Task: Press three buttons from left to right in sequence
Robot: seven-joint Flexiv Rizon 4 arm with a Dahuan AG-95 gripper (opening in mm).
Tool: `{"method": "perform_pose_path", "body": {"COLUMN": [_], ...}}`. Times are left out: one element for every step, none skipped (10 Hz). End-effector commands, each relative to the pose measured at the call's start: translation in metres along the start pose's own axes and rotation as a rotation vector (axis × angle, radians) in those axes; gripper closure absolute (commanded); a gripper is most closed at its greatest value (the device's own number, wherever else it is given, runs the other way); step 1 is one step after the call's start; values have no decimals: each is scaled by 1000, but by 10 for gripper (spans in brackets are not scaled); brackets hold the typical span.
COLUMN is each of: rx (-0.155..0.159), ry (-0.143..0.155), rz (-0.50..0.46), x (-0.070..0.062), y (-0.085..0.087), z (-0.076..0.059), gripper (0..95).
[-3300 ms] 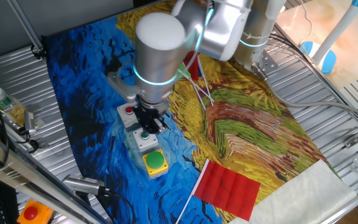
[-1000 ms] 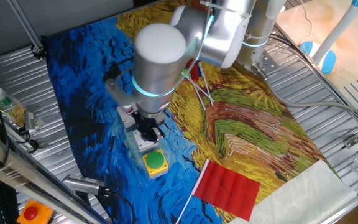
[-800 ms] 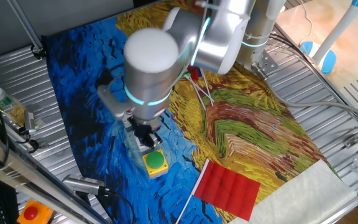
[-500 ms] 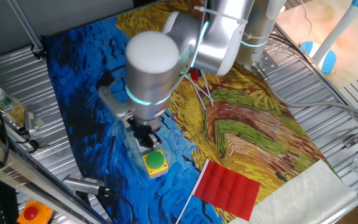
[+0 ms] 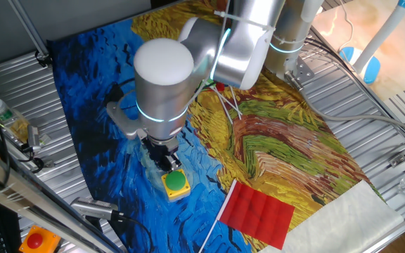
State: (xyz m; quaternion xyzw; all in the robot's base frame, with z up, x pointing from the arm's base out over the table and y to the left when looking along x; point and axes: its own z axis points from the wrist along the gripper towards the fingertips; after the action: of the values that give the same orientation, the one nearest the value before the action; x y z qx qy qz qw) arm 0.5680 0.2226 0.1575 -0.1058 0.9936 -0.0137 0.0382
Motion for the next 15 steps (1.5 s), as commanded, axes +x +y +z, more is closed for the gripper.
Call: {"method": "perform_pose_path", "body": {"rx": [3, -3, -6, -12, -16, -20, -22, -22, -20, -19, -18, -16, -16, -17, -16], "ry": [30, 32, 33, 31, 32, 28, 30, 30, 35, 35, 33, 30, 28, 27, 26], "rz": [1, 4, 5, 9, 9, 8, 11, 11, 16, 17, 17, 21, 24, 26, 27], "x": [-3, -3, -4, -5, -5, -6, -6, -6, -8, -10, -11, -13, -15, -17, -18], "y": [1, 1, 1, 2, 2, 3, 3, 3, 5, 6, 7, 9, 10, 12, 13], "z": [2, 2, 3, 3, 4, 4, 5, 5, 6, 8, 8, 10, 12, 13, 14], "gripper": [950, 950, 950, 950, 950, 950, 950, 950, 950, 950, 950, 950, 950, 950, 950]}}
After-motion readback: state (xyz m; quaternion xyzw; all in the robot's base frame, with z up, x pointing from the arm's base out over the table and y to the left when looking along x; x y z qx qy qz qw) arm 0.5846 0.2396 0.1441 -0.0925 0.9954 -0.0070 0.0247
